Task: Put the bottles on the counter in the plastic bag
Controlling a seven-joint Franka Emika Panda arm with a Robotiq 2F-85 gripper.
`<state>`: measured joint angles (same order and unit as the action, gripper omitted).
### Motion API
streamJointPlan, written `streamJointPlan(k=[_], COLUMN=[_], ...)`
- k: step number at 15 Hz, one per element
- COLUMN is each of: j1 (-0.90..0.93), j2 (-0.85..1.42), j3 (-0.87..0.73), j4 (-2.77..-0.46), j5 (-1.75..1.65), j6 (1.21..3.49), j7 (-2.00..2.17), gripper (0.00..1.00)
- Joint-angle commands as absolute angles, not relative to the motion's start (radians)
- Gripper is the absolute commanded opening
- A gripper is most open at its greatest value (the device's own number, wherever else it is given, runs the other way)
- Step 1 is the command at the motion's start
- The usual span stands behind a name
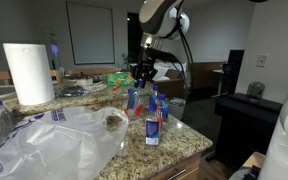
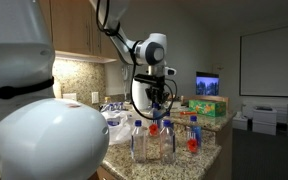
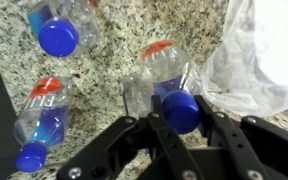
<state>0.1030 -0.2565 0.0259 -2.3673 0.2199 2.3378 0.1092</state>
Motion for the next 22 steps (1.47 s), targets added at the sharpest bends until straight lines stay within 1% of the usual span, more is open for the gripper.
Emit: streamJointPlan(k=[1,5,9,17,22], j1=[0.146,0.179,0.169,0.155,0.173], j2=[-0.234,-0.112,0.053,0.369,0.501], j3=[-0.053,-0.067,0.007,0.133,0.174], j4=[-2.349,-2.25,-2.097,-1.794,-1.617], j5=[0.458,0.7,0.82,0.734,0.62], j6=[2.342,2.287,2.199,2.032,1.941], j7=[-0.162,-0.391,-0.466,-0.378,-0.317], gripper=[0.1,0.1,0.1,0.1,0.1])
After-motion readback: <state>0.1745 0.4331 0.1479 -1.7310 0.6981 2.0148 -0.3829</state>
